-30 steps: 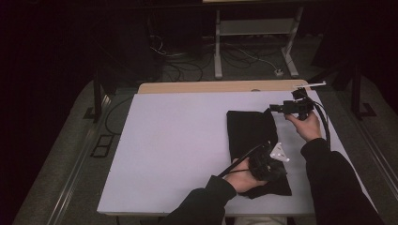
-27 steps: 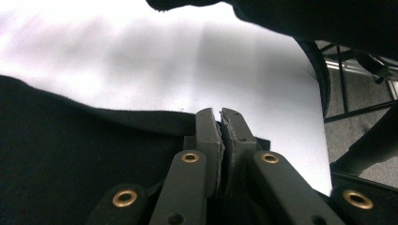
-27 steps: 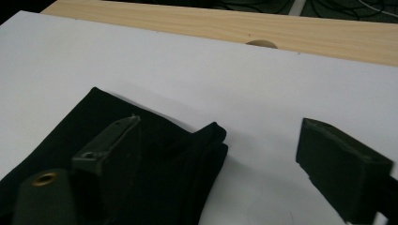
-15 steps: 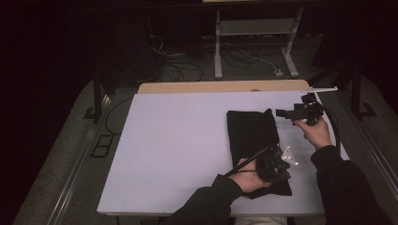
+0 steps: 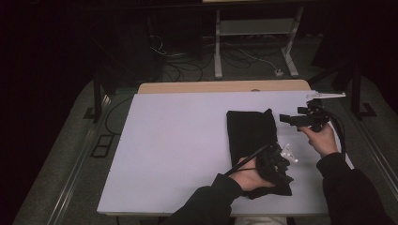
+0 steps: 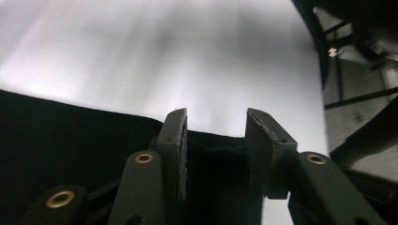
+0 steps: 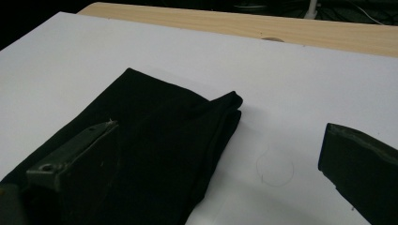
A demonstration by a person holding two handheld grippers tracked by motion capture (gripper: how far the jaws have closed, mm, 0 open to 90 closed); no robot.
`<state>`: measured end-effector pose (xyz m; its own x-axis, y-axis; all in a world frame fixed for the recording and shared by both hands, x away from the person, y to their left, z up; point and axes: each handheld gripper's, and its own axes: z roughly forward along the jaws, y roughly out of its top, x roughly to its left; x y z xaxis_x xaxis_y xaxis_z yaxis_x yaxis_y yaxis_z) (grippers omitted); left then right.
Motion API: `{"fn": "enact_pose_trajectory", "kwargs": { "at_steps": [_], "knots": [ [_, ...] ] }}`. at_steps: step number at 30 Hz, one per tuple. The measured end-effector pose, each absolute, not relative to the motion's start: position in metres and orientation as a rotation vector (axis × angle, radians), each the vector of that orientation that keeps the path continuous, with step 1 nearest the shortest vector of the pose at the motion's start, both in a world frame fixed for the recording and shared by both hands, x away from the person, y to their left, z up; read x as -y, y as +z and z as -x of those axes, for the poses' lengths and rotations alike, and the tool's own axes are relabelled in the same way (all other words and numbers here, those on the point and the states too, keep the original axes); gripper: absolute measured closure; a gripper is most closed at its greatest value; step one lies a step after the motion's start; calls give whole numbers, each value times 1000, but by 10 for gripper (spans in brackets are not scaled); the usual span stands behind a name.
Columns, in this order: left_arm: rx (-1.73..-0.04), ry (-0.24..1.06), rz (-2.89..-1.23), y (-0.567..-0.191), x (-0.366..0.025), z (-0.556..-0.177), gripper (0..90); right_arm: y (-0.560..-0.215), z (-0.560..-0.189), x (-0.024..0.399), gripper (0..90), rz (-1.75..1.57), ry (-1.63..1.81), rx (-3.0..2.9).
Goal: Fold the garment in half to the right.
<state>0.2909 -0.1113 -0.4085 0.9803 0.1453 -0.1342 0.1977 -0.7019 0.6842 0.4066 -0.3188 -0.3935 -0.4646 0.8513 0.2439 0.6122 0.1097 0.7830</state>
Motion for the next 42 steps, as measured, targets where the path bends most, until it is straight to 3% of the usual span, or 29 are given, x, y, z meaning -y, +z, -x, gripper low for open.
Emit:
{"fn": "enact_pose_trajectory", "kwargs": {
  "at_steps": [6, 21, 42],
  "knots": [
    [-250, -143, -2325, -404, 105, -297, 404, -395, -397, 322, 0, -1441, 1282, -2129],
    [-307, -68, -2286, -400, 86, -304, 3, -393, -372, 333, 0, -1409, 1281, -2121],
    [-337, 5, -2267, -399, 46, -311, 0, -391, -338, 336, 0, -1360, 1280, -2139]
  ]
}}
